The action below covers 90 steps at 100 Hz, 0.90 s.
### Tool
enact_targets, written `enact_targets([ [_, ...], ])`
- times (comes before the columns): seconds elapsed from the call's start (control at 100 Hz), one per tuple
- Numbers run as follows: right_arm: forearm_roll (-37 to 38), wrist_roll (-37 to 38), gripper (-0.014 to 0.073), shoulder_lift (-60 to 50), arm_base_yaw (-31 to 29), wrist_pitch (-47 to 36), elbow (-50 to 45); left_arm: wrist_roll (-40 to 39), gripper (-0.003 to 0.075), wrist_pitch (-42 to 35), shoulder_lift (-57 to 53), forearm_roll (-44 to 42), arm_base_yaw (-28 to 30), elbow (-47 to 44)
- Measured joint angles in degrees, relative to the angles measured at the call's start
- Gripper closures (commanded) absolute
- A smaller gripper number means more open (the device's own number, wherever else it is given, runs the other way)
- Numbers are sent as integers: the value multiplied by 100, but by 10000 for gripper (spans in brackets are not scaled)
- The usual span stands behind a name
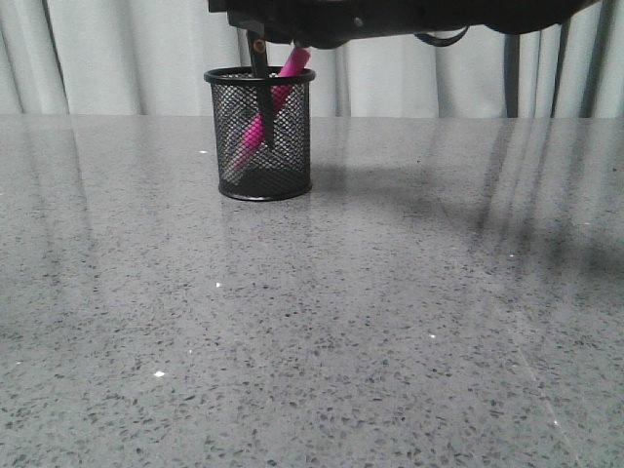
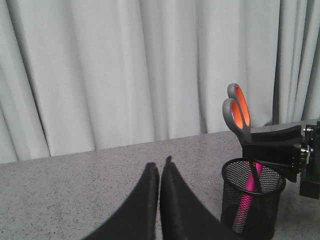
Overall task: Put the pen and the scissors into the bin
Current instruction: 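Lower the scissors blades-first into the cup and open the right gripper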
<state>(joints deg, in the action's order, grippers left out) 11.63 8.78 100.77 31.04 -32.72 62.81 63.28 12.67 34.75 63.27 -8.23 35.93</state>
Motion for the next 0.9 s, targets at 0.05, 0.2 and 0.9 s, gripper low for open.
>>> enact_targets([
  [0.05, 0, 0, 669, 9, 0, 27, 0, 0, 742, 0, 0, 0, 0, 0],
  [0.2, 0, -5, 669, 9, 0, 61, 0, 0, 742, 0, 0, 0, 0, 0],
  [0.9, 0, -5, 662, 237, 0, 131, 0, 0, 742, 34, 0, 0, 0, 0],
])
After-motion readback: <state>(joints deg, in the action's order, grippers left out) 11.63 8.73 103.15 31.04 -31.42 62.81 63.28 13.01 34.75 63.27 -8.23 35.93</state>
